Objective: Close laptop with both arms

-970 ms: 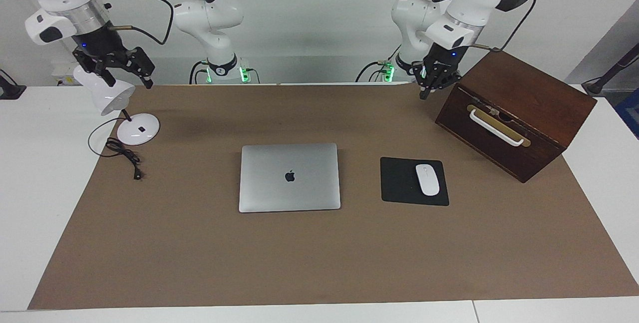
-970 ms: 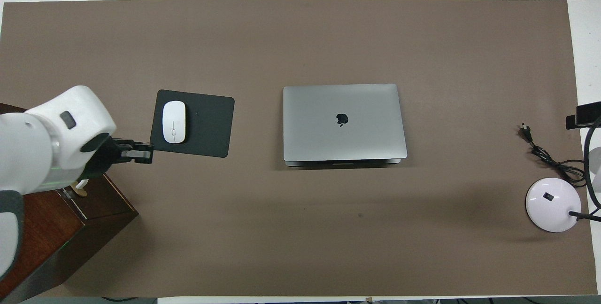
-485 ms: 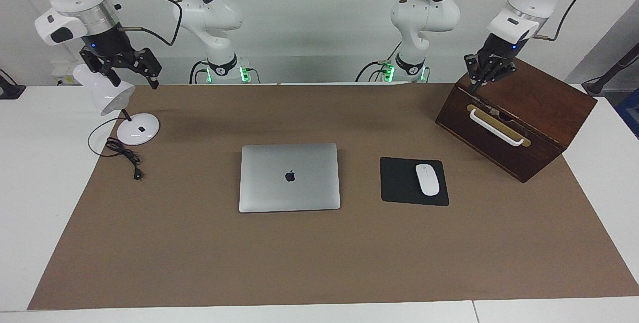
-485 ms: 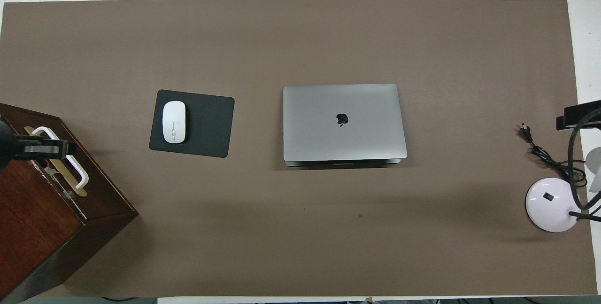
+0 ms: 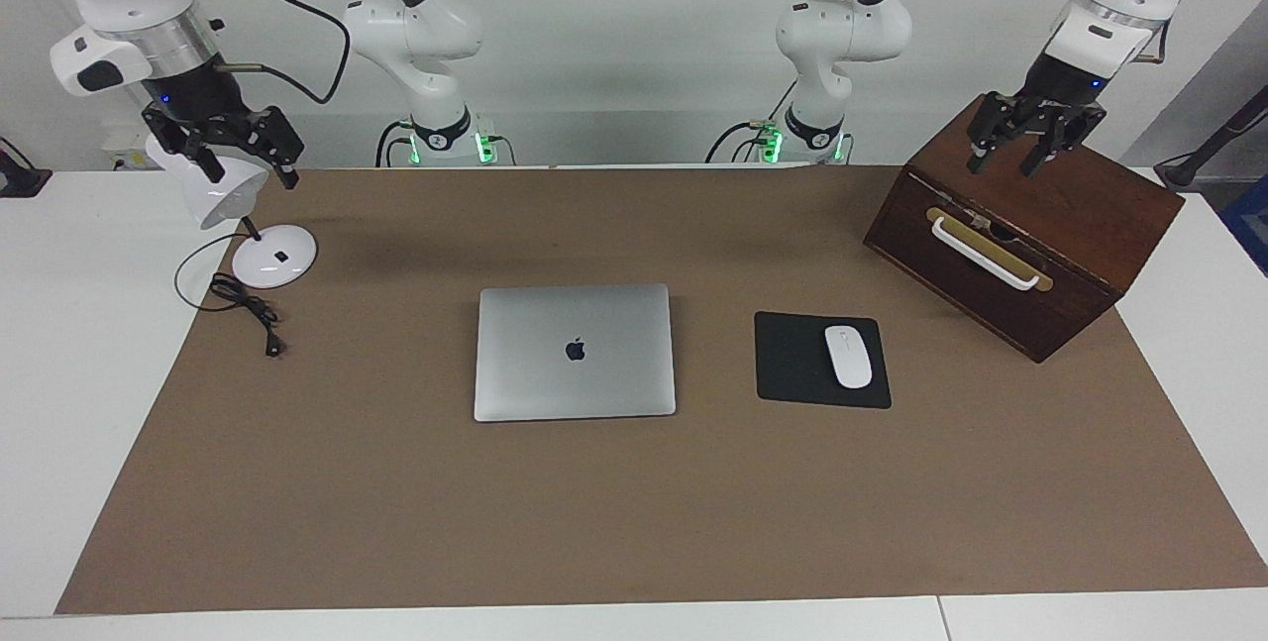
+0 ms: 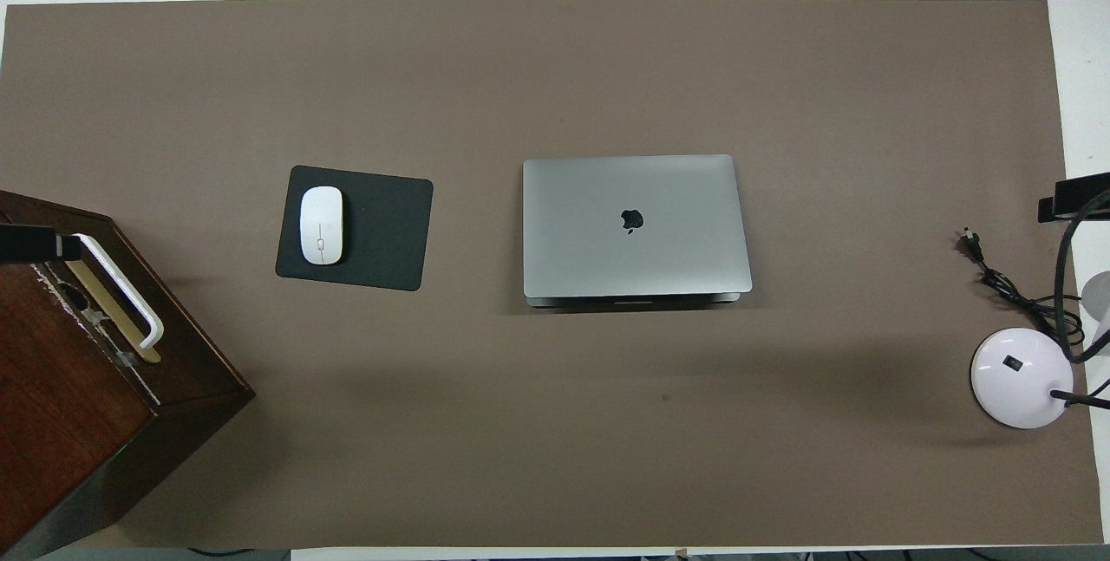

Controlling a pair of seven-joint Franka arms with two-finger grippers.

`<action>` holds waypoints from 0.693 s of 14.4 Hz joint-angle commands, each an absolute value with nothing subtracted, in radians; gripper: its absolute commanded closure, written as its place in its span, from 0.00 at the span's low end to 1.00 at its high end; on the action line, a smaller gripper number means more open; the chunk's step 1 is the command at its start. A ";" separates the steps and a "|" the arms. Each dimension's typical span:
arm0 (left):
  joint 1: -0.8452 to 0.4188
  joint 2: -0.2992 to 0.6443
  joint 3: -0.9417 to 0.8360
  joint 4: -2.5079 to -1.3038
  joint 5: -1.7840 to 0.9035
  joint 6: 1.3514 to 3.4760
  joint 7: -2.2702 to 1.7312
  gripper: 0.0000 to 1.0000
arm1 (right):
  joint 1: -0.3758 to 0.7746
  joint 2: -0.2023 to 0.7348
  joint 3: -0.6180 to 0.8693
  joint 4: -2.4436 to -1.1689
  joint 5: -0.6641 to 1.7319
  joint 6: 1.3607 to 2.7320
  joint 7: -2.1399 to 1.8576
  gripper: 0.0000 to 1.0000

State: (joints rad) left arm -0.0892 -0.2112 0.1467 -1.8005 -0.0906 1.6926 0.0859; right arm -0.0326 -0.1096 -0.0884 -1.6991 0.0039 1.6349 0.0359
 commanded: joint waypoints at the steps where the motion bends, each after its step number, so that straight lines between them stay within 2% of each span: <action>1: -0.072 -0.152 0.137 -1.711 -0.077 1.661 0.092 0.00 | -0.026 -0.112 -0.091 -1.717 -0.003 1.660 0.031 0.00; 6: -0.071 -0.042 0.137 -1.631 -0.078 1.675 0.087 0.00 | -0.017 -0.114 -0.087 -1.713 -0.006 1.658 0.032 0.00; 10: -0.071 -0.023 0.135 -1.634 -0.077 1.697 0.086 0.00 | 0.000 -0.109 -0.086 -1.712 -0.008 1.663 0.028 0.00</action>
State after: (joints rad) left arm -0.0849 -0.0388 0.1452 -1.6589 -0.0906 1.6966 0.0858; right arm -0.0111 -0.1040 -0.0858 -1.7024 0.0039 1.6441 0.0351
